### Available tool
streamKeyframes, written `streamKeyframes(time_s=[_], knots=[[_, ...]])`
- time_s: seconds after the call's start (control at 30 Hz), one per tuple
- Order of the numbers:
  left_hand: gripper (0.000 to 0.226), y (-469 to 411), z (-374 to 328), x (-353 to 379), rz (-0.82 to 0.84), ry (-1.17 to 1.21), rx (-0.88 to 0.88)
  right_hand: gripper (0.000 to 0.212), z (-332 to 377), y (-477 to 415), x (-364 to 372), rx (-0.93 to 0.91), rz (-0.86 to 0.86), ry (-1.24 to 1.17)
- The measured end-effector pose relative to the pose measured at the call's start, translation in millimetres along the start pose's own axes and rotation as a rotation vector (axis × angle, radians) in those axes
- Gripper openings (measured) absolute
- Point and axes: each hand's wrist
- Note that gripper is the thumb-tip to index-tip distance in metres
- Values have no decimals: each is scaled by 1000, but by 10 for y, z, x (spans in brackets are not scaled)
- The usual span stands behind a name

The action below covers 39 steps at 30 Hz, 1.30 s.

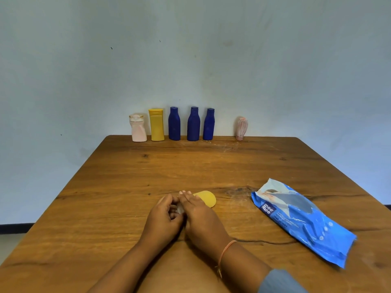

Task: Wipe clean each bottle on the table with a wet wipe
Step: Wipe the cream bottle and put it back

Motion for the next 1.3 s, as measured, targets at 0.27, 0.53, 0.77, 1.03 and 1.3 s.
streamKeyframes(time_s=[0.27, 0.53, 0.77, 1.03, 1.3], knots=[[30, 16, 24, 7, -11, -20, 4, 55, -575, -160, -390, 309, 35, 85], [31, 8, 26, 20, -24, -17, 22, 32, -383, -147, -507, 340, 91, -553], [29, 9, -16, 10, -46, -45, 11, 64, -570, -52, -743, 335, 327, -32], [29, 6, -27, 14, -50, -22, -8, 17, -518, 10, -656, 227, 81, 9], [23, -14, 15, 24, -63, -25, -16, 18, -377, -156, -734, 575, 270, -1286]])
Point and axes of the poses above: each hand's wrist, its own y-axis away from the middle knuckle, its own x-axis out of the palm, z = x × y, and after that the axes turned 10 degrees about x, right-handed
